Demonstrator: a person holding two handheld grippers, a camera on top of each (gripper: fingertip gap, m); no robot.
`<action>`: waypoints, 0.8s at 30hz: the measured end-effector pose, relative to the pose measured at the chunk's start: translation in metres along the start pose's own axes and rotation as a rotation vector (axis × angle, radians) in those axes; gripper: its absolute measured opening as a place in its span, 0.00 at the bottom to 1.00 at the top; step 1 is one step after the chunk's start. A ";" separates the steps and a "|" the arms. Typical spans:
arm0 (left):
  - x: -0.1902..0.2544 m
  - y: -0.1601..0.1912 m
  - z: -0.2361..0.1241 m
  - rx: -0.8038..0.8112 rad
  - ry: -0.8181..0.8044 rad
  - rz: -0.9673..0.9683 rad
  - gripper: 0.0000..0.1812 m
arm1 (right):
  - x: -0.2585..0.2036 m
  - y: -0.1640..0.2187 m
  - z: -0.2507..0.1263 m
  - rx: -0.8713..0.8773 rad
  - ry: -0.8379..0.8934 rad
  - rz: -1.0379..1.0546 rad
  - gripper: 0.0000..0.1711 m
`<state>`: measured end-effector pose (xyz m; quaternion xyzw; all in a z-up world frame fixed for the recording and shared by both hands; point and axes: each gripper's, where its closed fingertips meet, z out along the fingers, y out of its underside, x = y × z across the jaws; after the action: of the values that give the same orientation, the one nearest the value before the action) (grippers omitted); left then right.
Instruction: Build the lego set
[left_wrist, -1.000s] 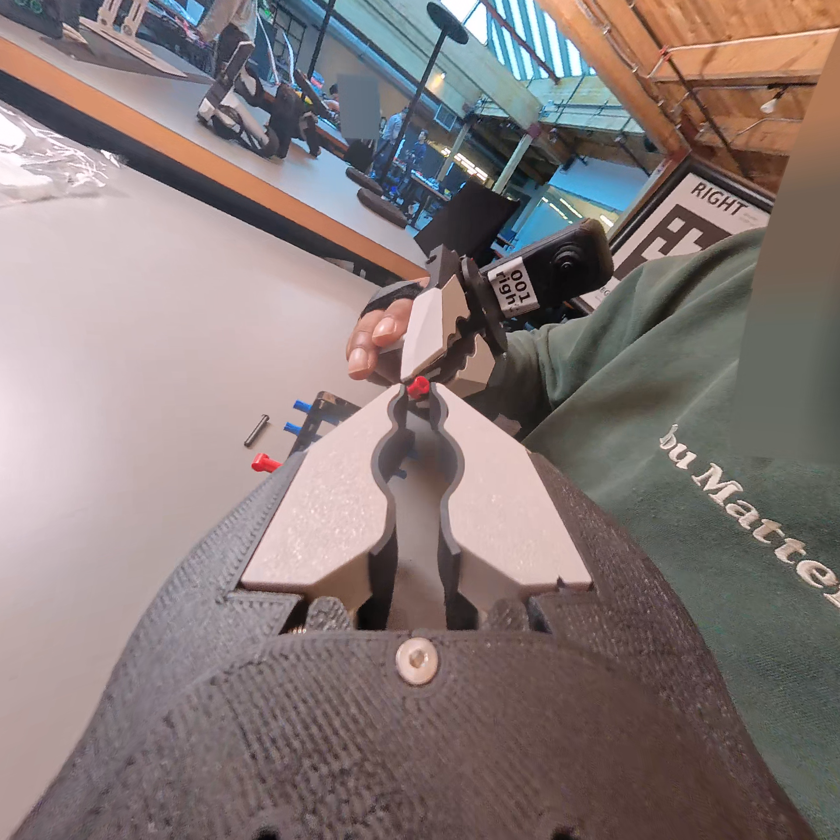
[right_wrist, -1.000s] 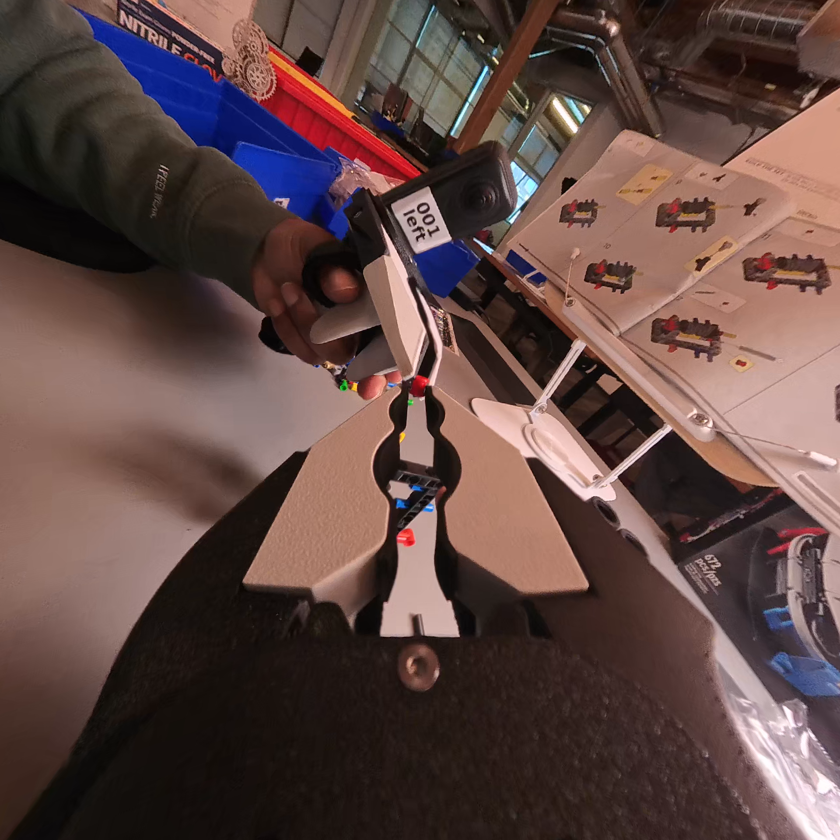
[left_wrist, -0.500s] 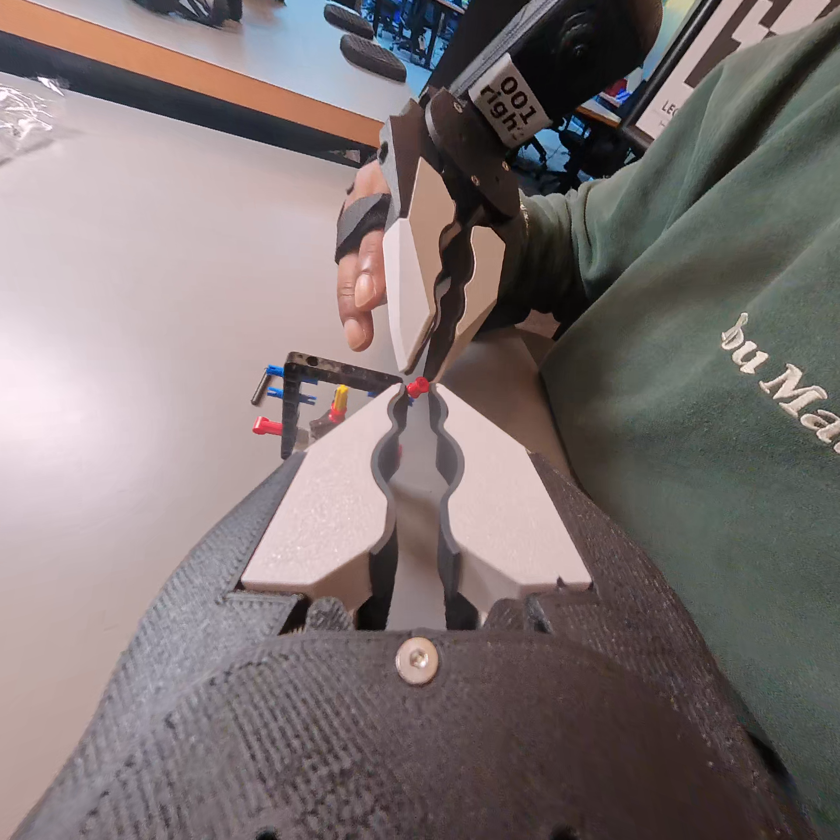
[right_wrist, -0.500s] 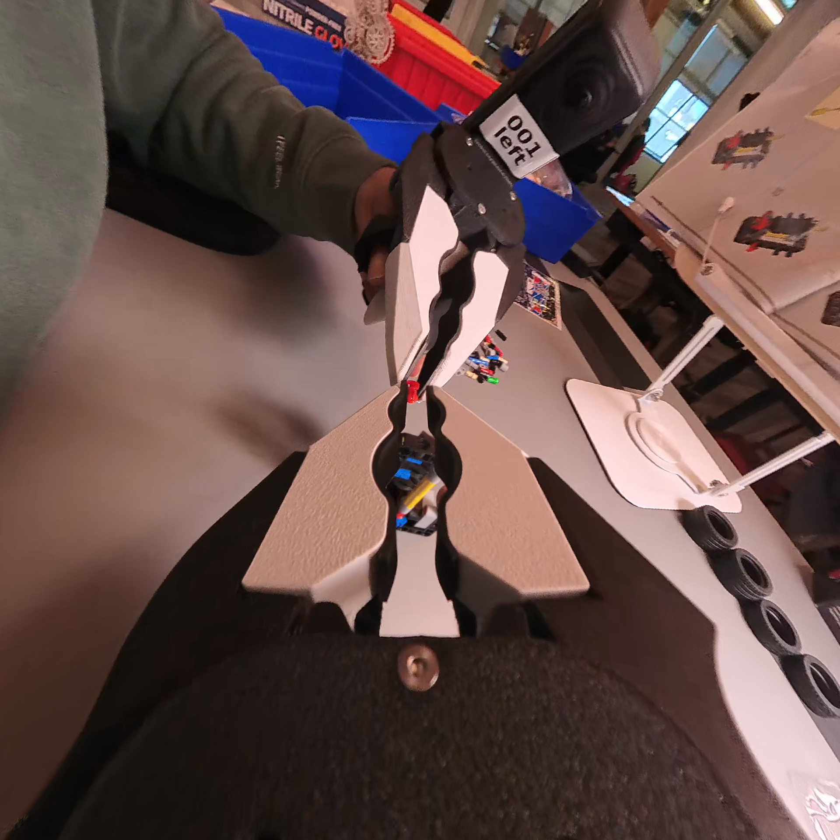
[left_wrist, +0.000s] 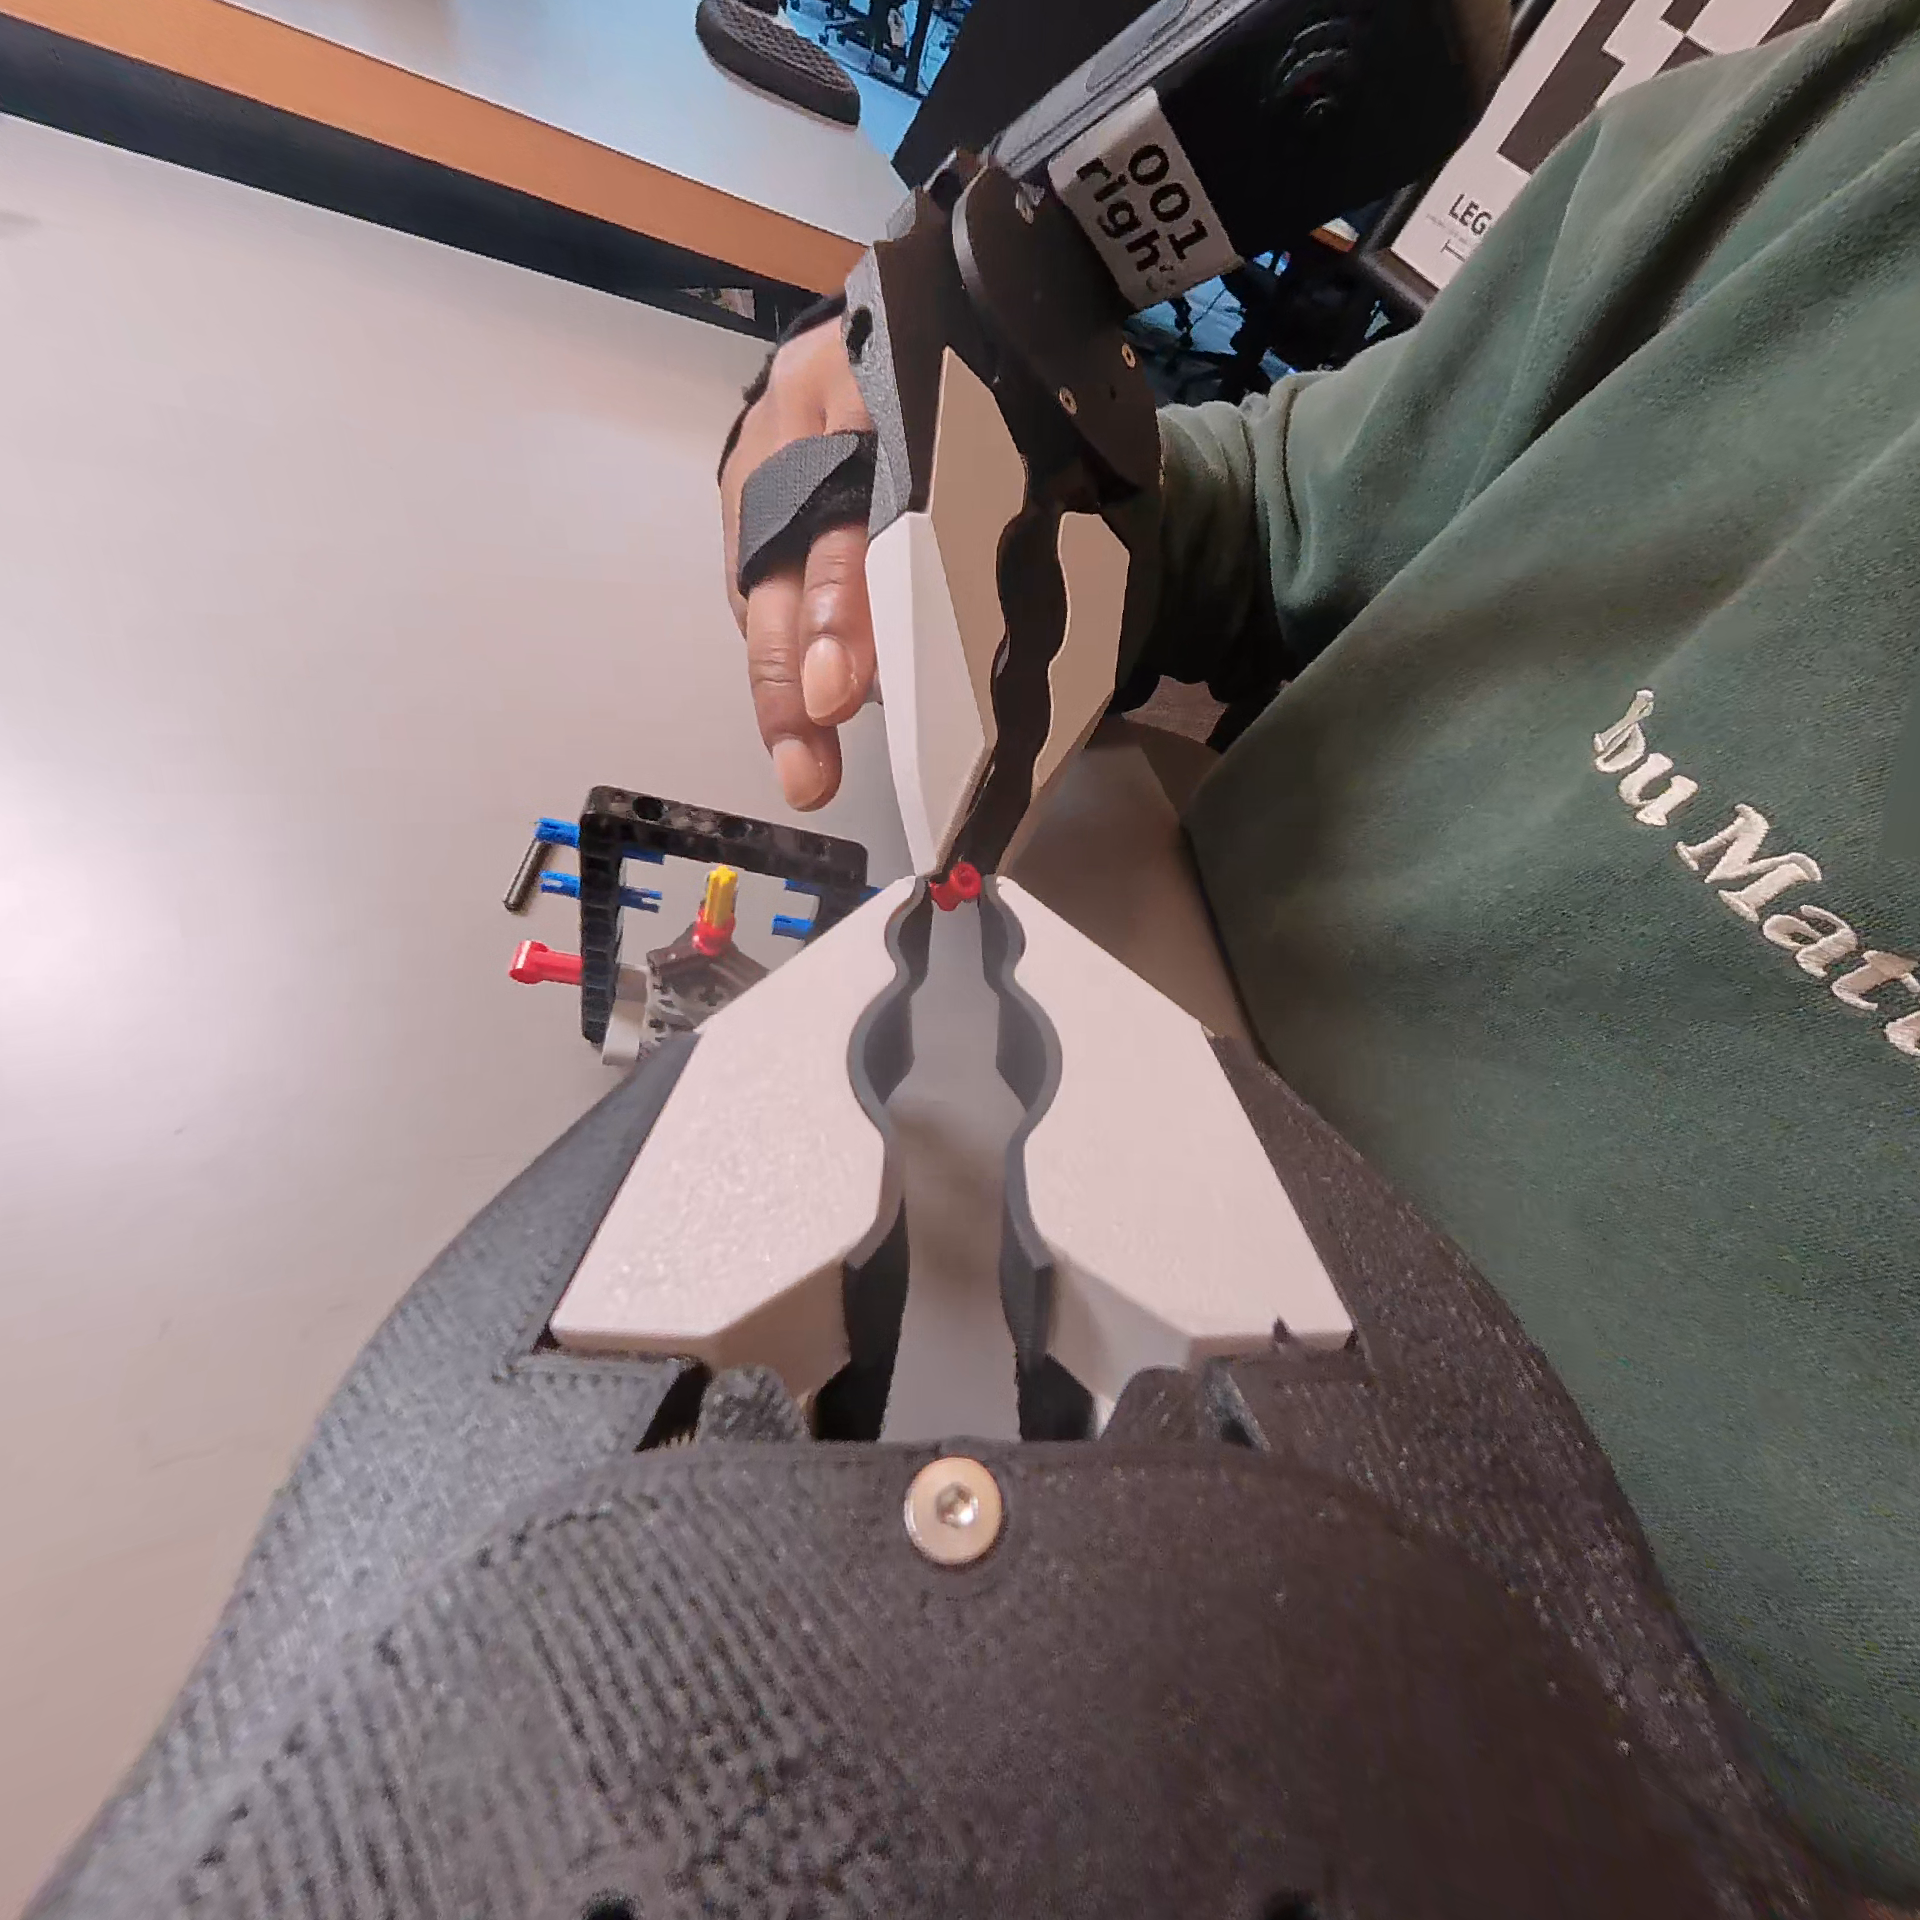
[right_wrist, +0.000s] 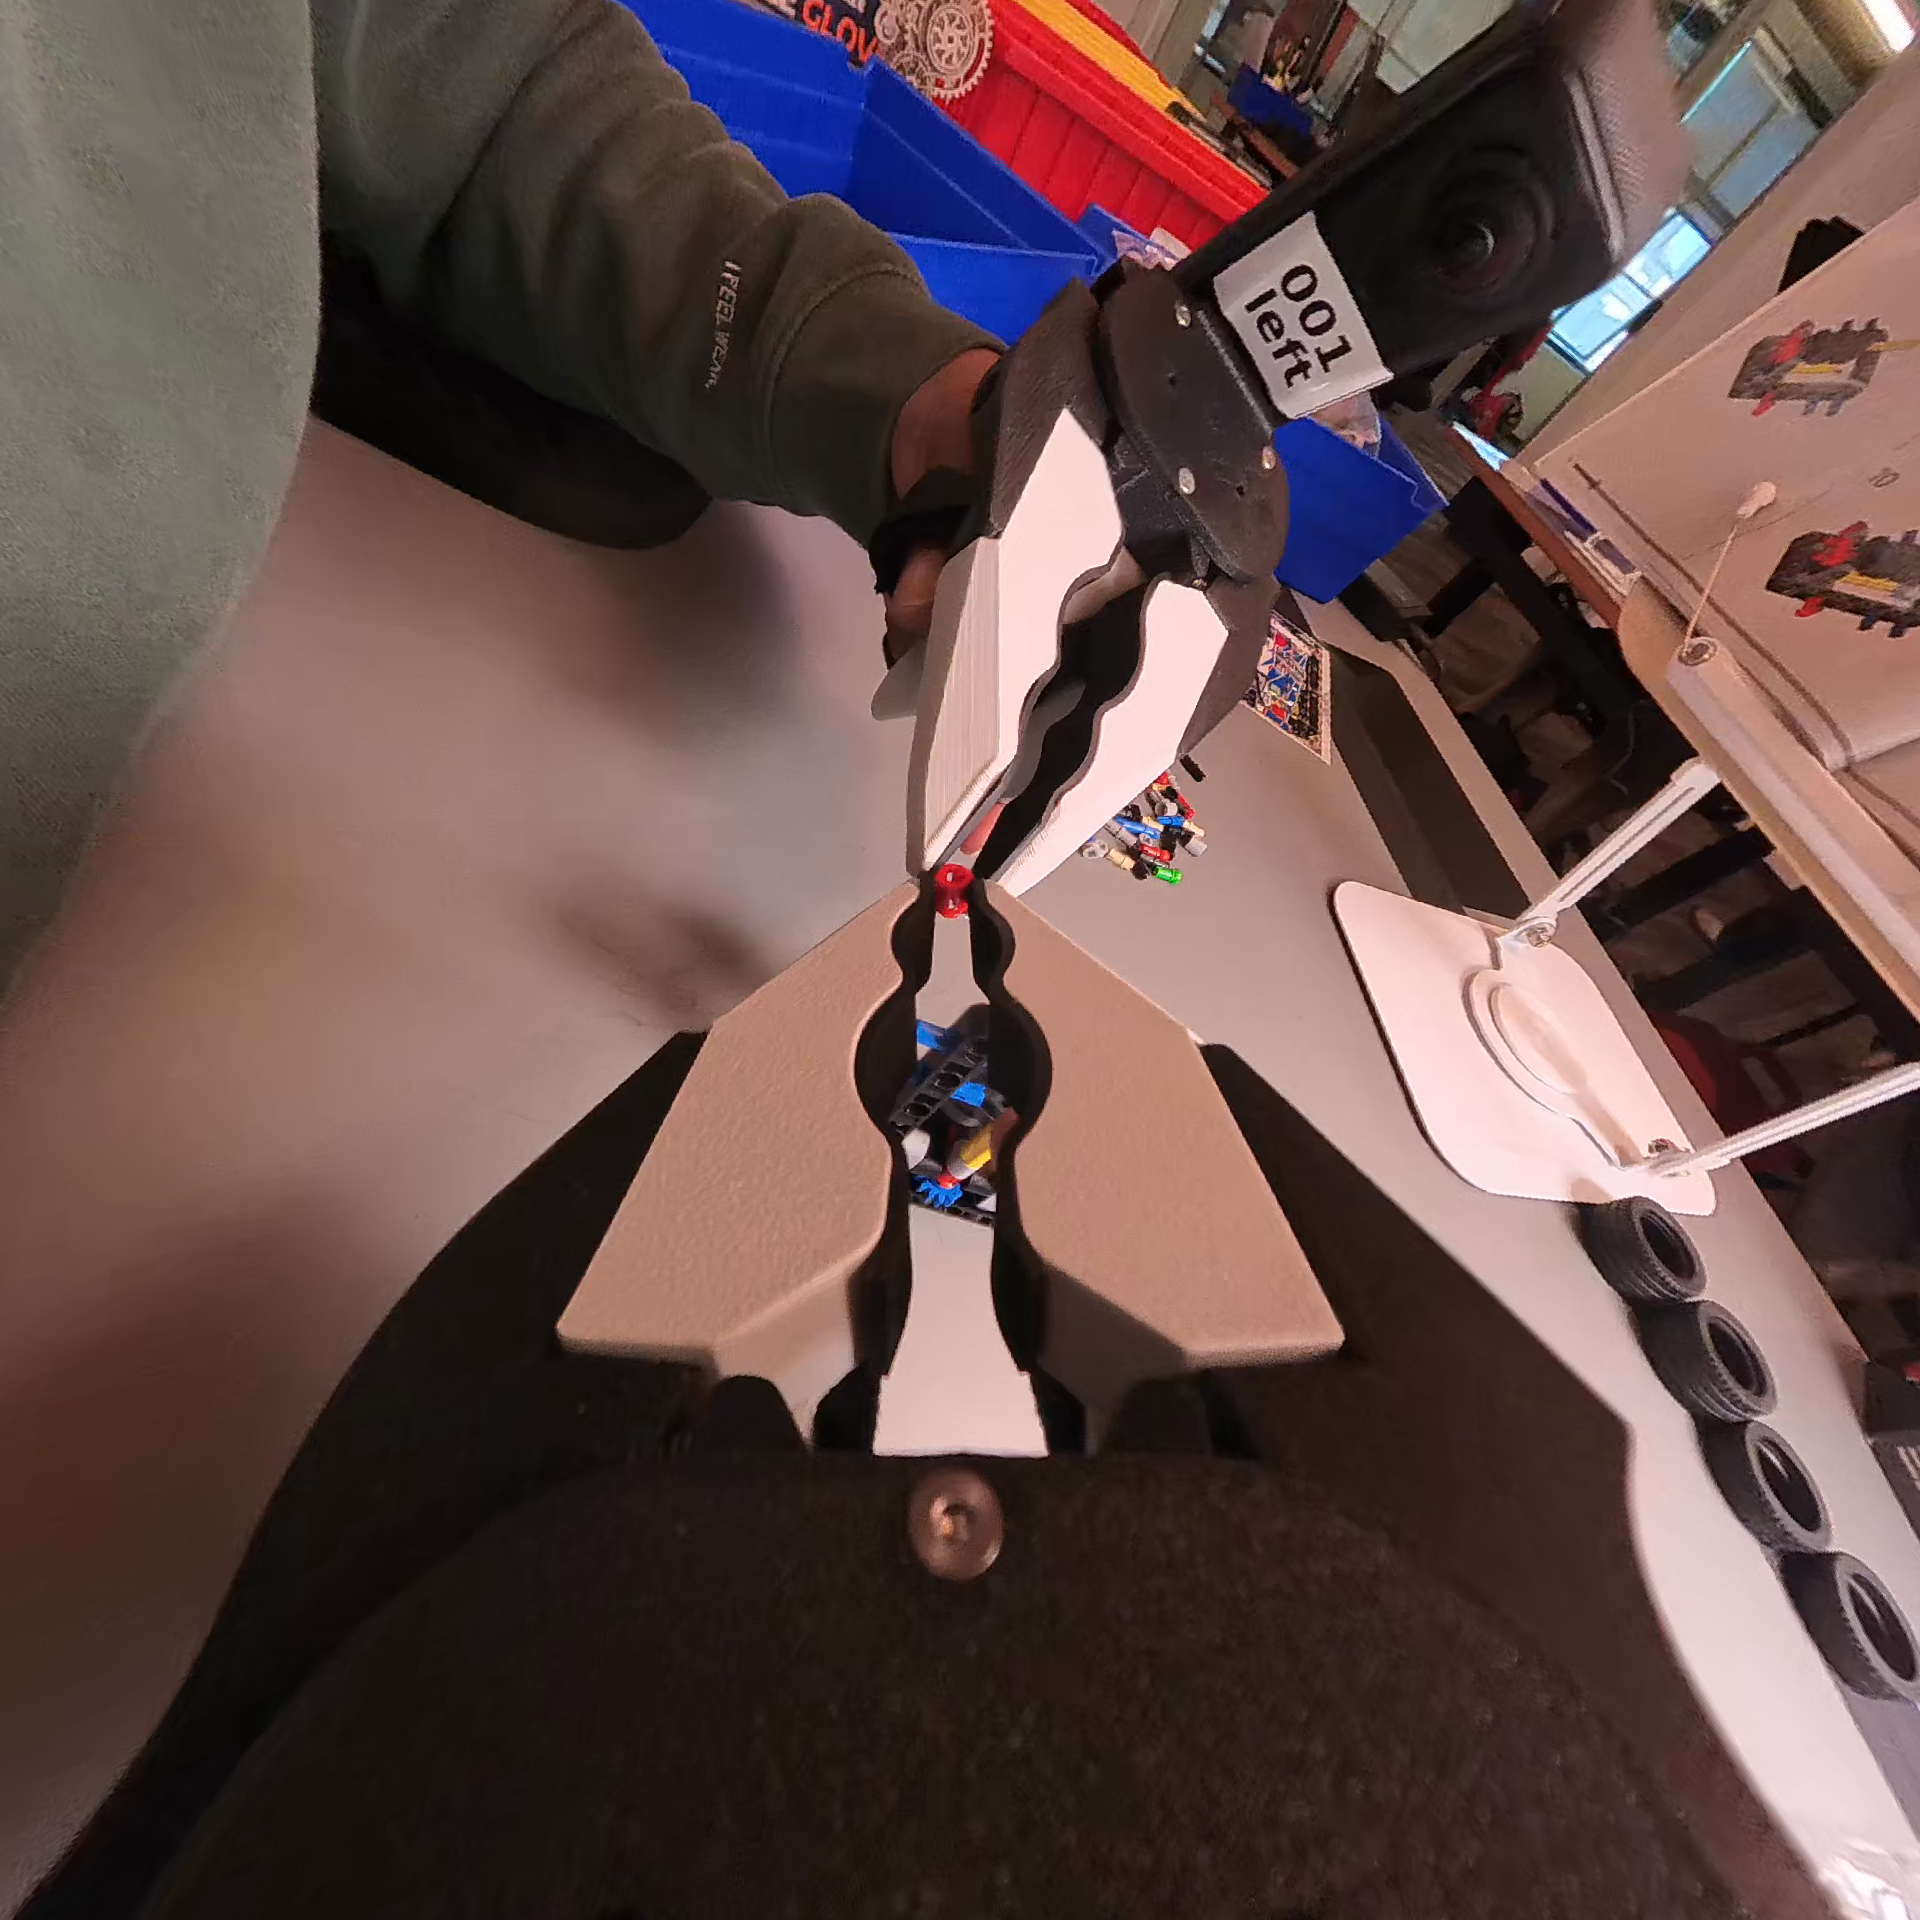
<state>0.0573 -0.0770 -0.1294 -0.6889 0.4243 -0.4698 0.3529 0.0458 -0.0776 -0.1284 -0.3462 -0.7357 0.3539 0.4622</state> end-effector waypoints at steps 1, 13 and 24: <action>-0.001 -0.002 -0.001 0.013 -0.003 -0.001 0.04 | 0.002 0.000 0.000 0.016 0.006 0.022 0.02; 0.007 -0.027 -0.010 0.160 -0.031 0.106 0.04 | 0.015 -0.022 -0.013 0.295 -0.036 0.367 0.02; 0.008 -0.034 -0.012 0.198 -0.071 0.168 0.02 | 0.021 -0.029 -0.014 0.344 0.011 0.393 0.02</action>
<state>0.0563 -0.0722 -0.0923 -0.6290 0.4194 -0.4535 0.4721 0.0468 -0.0719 -0.0899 -0.4006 -0.5811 0.5548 0.4405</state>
